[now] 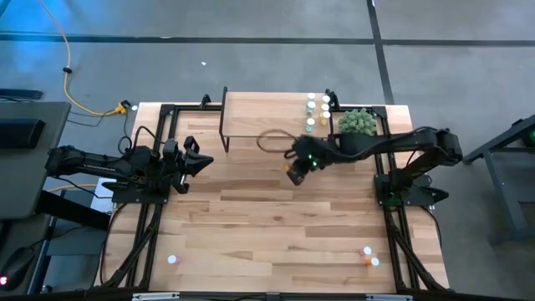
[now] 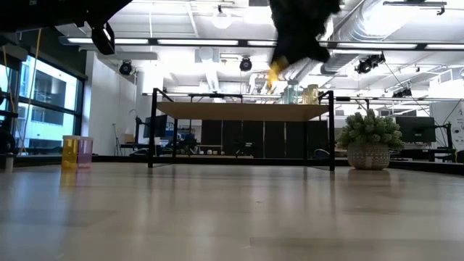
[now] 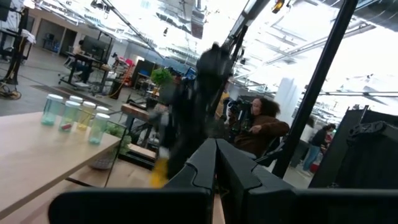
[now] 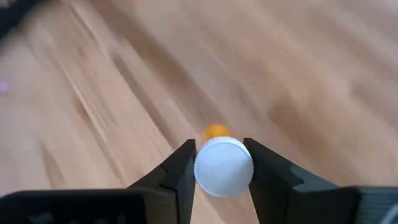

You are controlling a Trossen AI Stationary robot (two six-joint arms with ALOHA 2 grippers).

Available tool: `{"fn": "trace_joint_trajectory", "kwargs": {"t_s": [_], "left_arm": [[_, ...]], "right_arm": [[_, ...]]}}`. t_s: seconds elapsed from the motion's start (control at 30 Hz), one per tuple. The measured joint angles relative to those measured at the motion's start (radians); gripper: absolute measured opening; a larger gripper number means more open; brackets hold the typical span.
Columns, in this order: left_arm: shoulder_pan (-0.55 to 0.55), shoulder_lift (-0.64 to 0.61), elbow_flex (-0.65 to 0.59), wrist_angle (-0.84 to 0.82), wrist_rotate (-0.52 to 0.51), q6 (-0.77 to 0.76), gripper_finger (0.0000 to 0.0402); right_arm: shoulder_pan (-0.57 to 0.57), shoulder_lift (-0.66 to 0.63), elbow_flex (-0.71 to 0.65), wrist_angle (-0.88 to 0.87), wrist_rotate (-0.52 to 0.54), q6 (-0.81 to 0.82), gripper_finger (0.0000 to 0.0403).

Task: Pick and place medicine bottles onto shelf by color
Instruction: Put the top right orange pill bottle on the shelf

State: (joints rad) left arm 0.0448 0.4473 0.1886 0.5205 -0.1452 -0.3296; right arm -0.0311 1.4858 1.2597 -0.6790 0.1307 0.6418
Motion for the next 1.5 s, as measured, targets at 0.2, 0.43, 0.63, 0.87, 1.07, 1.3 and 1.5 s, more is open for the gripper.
{"fn": "trace_joint_trajectory", "kwargs": {"t_s": [0.2,0.43,0.63,0.87,1.07,1.3,1.5], "left_arm": [[0.0,0.0,0.0,0.0,-0.001,-0.01,0.0],[0.0,0.001,0.0,0.0,-0.006,-0.02,0.0],[0.0,0.001,0.0,0.0,-0.017,-0.036,0.0],[0.0,0.001,0.0,0.0,-0.024,-0.037,0.0],[0.0,0.001,0.0,0.0,-0.024,-0.035,0.0],[0.0,0.001,0.0,0.0,-0.024,-0.023,0.0],[0.0,0.001,0.0,0.0,-0.044,-0.018,0.0]], "right_arm": [[-0.063,0.114,0.317,-0.261,0.166,-0.124,0.0113],[-0.207,0.34,0.685,-0.398,0.169,-0.217,0.0113],[-0.337,0.497,0.901,-0.508,0.173,-0.225,0.0113],[-0.468,0.581,0.953,-0.606,0.121,-0.197,0.0113],[-0.526,0.609,0.95,-0.616,0.103,-0.205,0.0113],[-0.538,0.612,0.949,-0.638,0.101,-0.197,0.0113],[-0.538,0.622,0.948,-0.642,0.099,-0.197,0.0113]]}}
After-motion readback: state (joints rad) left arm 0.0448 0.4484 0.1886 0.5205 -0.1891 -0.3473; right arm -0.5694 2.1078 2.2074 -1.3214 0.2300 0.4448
